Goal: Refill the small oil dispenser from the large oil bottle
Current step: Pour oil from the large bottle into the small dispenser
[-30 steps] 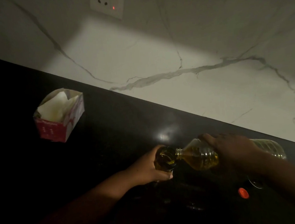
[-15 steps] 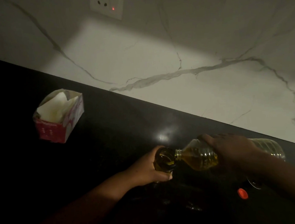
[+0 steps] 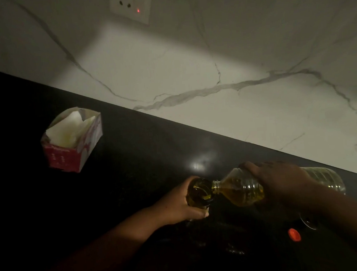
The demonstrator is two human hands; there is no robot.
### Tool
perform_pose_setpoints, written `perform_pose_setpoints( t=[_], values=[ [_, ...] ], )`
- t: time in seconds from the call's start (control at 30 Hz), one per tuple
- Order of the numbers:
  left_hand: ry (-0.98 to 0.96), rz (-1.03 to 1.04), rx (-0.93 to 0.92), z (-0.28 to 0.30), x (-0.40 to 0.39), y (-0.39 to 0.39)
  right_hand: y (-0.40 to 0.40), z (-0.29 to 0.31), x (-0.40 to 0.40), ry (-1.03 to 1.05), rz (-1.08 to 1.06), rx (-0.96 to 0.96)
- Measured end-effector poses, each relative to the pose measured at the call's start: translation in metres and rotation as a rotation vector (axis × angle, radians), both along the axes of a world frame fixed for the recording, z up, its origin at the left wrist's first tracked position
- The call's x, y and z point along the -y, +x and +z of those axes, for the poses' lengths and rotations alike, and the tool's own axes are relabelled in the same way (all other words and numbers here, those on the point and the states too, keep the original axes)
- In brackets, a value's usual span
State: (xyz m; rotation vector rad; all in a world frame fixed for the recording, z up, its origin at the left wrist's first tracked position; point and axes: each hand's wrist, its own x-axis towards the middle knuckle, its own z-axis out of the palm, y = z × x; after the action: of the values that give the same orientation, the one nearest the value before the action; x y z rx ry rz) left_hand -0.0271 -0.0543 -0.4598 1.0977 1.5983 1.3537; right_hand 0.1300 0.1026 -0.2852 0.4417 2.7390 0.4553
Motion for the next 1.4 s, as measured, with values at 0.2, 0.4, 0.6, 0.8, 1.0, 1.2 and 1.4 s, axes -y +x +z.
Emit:
perform_pose_setpoints(
  t=[0.2,0.4,0.6,0.8,1.0,1.2,1.4],
  values=[
    [-0.003,0.004,-0.008,0.0011,-0.0009,0.0005,-0.0013,-0.0004,-0.0009,0.020,0.005,0.019],
    [0.003,0.007,-0.015,0.0004,-0.0007,0.0002,-0.0004,-0.0007,-0.0010,0.011,-0.002,0.005],
    [-0.007,0.008,-0.014,-0.0015,-0.0010,-0.0002,-0.0014,0.0007,0.0002,0.016,-0.006,0.020],
    [-0.009,0.000,-0.018,0.0000,-0.0005,-0.0001,-0.0019,0.0008,0.0002,0.033,-0.013,0.031],
    [0.003,0.006,-0.017,0.0005,-0.0001,0.0001,-0.0024,0.0012,0.0008,0.011,-0.017,0.025],
    [0.010,0.002,-0.001,0.0012,-0.0002,0.0002,-0.0015,0.0035,0.0040,0.020,-0.012,0.027],
    [-0.006,-0.003,-0.007,0.0010,0.0002,-0.0004,-0.0030,0.0024,0.0017,0.027,-0.013,0.043]
  ],
)
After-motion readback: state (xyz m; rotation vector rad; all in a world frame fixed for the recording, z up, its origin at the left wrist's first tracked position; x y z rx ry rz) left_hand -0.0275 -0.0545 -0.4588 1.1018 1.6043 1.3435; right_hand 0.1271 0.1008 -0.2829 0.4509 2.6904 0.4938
